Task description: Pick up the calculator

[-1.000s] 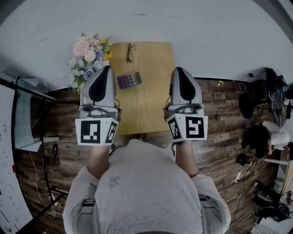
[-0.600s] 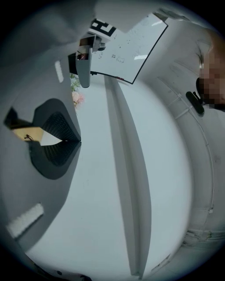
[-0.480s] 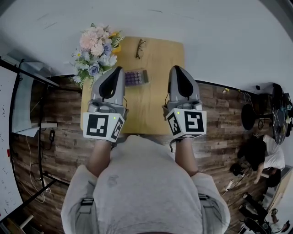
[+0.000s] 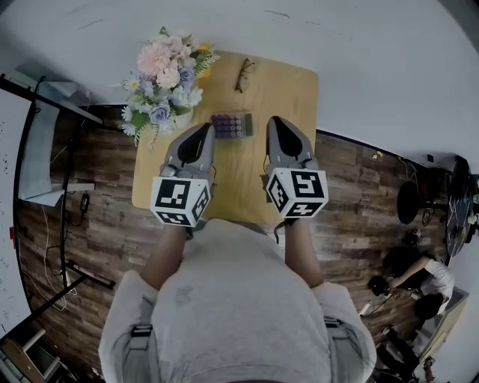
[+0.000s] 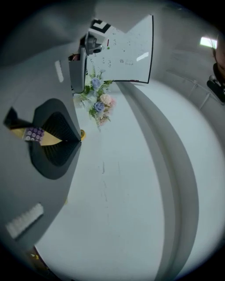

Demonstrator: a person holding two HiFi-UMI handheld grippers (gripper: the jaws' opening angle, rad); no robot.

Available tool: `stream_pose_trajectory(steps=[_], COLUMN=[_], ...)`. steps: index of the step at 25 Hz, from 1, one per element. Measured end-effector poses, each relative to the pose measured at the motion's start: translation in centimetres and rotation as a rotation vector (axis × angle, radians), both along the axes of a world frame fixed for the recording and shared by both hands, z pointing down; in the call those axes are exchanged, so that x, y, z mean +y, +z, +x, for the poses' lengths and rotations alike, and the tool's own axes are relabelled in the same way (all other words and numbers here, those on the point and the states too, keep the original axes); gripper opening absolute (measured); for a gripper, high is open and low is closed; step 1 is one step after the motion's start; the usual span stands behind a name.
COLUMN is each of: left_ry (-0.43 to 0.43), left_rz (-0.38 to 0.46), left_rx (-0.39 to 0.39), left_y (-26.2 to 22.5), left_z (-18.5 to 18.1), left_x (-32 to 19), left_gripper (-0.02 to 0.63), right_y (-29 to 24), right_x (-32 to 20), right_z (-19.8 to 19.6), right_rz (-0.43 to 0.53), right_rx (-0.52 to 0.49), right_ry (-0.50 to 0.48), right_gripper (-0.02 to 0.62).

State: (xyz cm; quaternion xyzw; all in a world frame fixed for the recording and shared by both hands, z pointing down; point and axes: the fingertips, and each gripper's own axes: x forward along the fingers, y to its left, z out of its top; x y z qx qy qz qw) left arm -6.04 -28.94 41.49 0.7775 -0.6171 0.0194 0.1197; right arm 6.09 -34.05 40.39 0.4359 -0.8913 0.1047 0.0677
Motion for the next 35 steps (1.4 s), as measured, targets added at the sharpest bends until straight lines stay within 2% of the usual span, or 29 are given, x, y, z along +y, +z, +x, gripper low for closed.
stream_pose_trajectory(steps=[6, 12, 22, 28, 30, 33, 35], left_ry=[-0.024, -0.052, -0.084, -0.105, -0.104, -0.086, -0.083], left_rz=[-0.198, -0.342, -0.523, -0.624, -0.639, -0.648, -0.659], left_rx=[0.024, 0.085, 0.218, 0.253, 0.252, 0.258, 0.269], left_y=[7.2, 11.9, 17.7, 20.4, 20.7, 21.3, 21.9], left_z=[-0.5, -1.2, -2.3, -2.4, -2.4, -2.1, -2.0], left_x=[-0.2, -0.8, -2.8, -3.6, -4.1, -4.6, -4.9], left_gripper=[0.006, 0.006, 0.103, 0.183, 0.190, 0.242, 0.247], right_y=[5.9, 10.5, 16.1, 18.8, 19.7, 20.9, 21.6], right_x=[-0.9, -1.8, -3.4, -4.2, -4.2, -4.5, -4.6], right_z=[-0.4, -0.7, -1.6, -1.8, -1.8, -1.9, -2.1], right_rz=[-0.172, -0.299, -0.452, -0.537, -0.566, -0.605, -0.628], right_rx=[0.047, 0.103, 0.154, 0.164, 0.163, 0.162, 0.164], right_ry=[-0.029, -0.056, -0.092, -0.092, -0.090, -0.092, -0.097], right_gripper=[0.002, 0.007, 0.061, 0.132, 0.147, 0.172, 0.183])
